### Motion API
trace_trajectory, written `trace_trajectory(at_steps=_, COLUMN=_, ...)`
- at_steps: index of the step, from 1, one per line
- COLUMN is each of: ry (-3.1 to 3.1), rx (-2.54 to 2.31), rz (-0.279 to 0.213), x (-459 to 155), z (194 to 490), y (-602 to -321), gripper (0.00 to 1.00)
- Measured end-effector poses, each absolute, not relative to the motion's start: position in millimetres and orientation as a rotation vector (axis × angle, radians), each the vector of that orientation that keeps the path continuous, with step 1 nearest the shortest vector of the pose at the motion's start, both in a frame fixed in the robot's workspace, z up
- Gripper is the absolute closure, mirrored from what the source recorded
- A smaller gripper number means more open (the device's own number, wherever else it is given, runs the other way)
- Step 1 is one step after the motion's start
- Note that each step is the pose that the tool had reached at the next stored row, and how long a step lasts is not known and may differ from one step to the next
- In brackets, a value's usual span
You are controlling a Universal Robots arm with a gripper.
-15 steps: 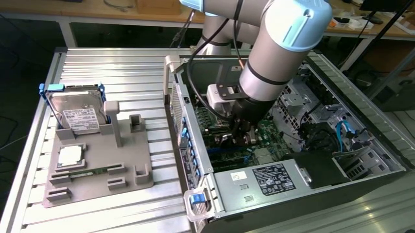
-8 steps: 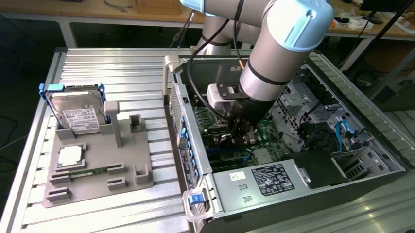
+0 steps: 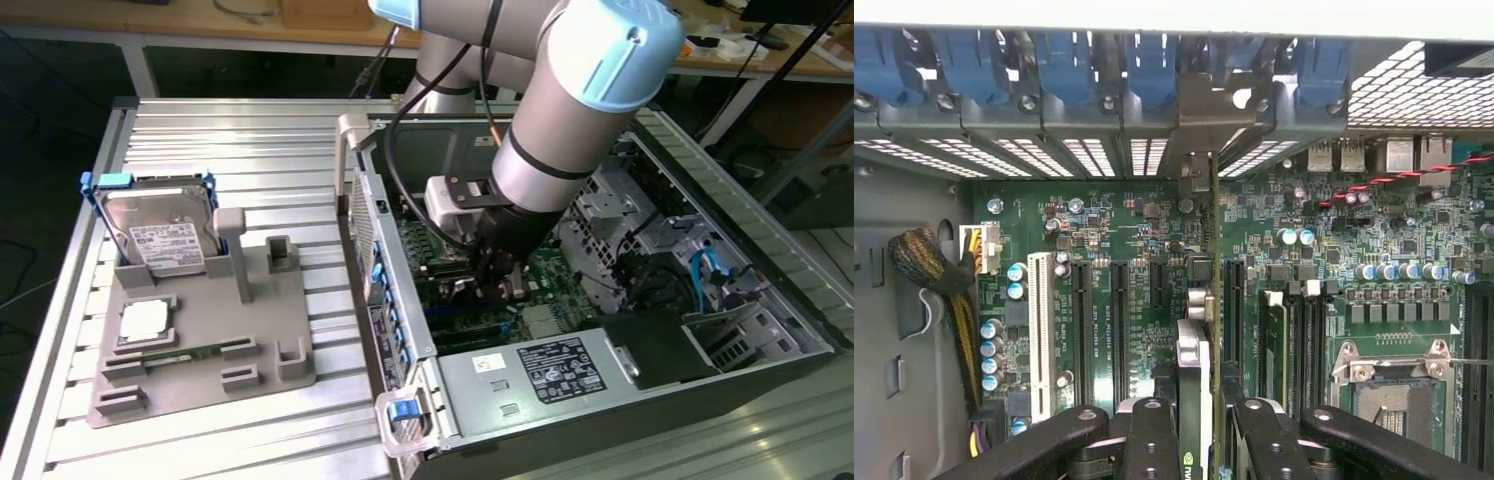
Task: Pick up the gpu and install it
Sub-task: 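Insert the gpu into the slot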
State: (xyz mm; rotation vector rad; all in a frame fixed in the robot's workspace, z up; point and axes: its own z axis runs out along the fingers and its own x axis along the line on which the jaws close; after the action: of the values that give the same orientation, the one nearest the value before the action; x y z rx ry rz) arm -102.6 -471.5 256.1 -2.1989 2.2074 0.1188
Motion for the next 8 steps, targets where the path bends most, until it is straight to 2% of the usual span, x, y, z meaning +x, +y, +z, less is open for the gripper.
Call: trace_trajectory(at_steps=8, ry=2.208, rx=-2.199, rz=0.119, x=-102.7, z=253.4, y=-471.5, gripper=0.73)
